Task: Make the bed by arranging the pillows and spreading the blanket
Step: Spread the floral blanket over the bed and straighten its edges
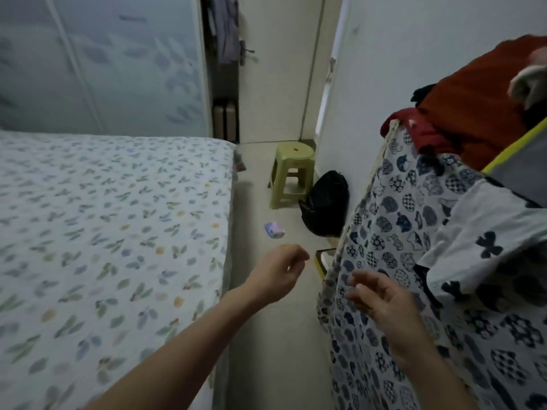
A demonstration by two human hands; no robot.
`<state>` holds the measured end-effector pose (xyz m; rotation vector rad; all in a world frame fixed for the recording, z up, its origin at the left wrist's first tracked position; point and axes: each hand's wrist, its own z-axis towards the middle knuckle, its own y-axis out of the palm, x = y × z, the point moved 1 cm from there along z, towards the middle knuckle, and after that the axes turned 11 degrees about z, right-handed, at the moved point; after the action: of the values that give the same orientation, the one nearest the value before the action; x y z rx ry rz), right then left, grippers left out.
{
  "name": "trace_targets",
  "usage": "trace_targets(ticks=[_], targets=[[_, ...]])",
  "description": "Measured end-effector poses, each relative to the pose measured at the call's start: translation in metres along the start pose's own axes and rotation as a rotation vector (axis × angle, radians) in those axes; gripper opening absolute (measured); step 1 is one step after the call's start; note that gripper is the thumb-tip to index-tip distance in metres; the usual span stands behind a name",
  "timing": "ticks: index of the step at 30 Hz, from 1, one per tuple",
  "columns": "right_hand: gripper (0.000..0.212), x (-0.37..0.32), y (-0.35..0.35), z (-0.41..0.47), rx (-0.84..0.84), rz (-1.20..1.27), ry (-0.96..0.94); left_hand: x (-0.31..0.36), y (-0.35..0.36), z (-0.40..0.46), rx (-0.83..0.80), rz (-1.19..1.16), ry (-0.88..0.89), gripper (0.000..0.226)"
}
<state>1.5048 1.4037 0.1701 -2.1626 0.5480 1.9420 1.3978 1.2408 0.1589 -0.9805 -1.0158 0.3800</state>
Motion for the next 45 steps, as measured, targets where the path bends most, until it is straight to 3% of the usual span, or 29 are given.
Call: trace_targets(ticks=[9, 19, 35, 45], targets=[[0.019, -0.006, 0.038, 0.16, -0.296, 0.03, 0.068, -0.044, -0.011, 0.084, 0.161, 0.066, -0.253, 0.022], [0.02, -0.018, 0.109, 0.326, -0.462, 0.101, 0.117, -0.115, -0.031, 0.176, 0.296, 0.092, -0.5, 0.018], [0.019, -0.052, 0.269, 0.627, -0.325, 0.052, 0.077, -0.321, -0.115, 0.463, 0.265, 0.025, -0.483, 0.021], [0.021, -0.04, 0.326, 0.843, -0.327, 0.058, 0.093, -0.429, -0.12, 0.646, 0.214, 0.05, -0.508, 0.021]])
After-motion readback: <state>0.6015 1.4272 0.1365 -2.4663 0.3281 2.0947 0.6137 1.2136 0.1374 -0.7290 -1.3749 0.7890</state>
